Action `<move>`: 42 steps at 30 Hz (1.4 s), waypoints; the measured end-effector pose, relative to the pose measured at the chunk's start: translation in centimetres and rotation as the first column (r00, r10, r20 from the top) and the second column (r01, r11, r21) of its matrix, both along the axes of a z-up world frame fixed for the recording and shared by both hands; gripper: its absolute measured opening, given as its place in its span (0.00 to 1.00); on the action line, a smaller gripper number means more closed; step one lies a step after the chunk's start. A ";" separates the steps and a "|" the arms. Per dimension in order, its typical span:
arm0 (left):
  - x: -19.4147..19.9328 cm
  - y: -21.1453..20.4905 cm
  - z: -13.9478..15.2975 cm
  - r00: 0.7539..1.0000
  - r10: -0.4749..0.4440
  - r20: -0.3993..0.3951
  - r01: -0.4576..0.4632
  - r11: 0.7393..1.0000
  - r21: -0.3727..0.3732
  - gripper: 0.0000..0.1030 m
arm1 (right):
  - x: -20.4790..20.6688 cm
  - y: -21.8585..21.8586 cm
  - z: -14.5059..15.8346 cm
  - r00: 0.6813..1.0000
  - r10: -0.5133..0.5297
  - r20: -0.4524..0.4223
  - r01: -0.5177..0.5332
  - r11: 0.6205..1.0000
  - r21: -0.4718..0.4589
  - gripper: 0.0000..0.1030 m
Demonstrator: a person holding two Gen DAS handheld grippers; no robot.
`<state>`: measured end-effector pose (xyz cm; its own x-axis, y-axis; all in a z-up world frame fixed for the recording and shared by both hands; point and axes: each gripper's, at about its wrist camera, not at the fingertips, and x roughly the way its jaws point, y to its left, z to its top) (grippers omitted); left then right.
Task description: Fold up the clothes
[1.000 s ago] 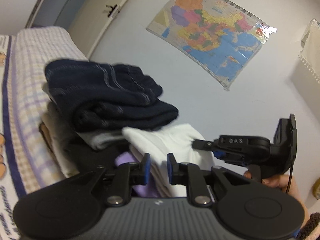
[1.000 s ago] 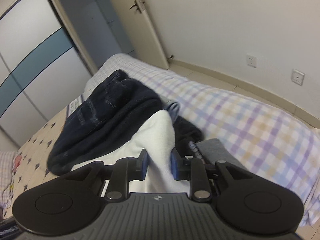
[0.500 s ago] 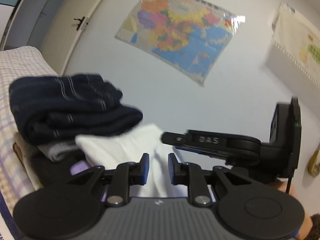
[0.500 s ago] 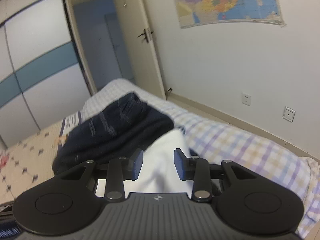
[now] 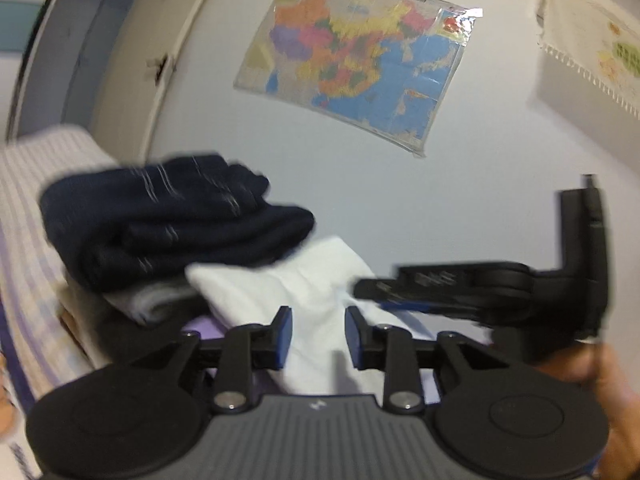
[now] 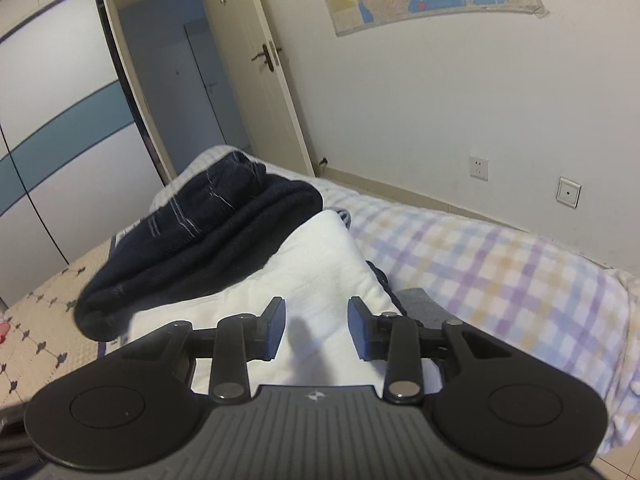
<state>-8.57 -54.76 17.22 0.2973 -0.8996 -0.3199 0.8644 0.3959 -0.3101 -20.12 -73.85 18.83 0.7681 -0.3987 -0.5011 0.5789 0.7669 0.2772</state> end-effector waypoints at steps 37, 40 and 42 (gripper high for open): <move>-6.1 14.1 -2.0 0.972 0.227 0.063 -0.230 0.860 0.456 1.00 | -9.6 12.5 -5.2 0.988 -0.100 -0.118 0.111 0.990 0.086 1.00; -6.9 14.4 -1.8 0.976 0.215 0.034 -0.206 0.862 0.463 1.00 | -10.3 13.9 -5.3 0.985 -0.118 -0.124 0.127 0.989 0.073 1.00; -7.6 14.5 -1.7 0.979 0.197 0.044 -0.195 0.864 0.464 1.00 | -10.7 14.9 -5.4 0.983 -0.130 -0.133 0.139 0.989 0.056 1.00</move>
<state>-16.17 -40.27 15.52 0.4491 -0.5705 -0.6876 0.7529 0.6560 -0.0525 -30.84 -58.98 13.43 0.6373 -0.4574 -0.6202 0.7094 0.6626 0.2404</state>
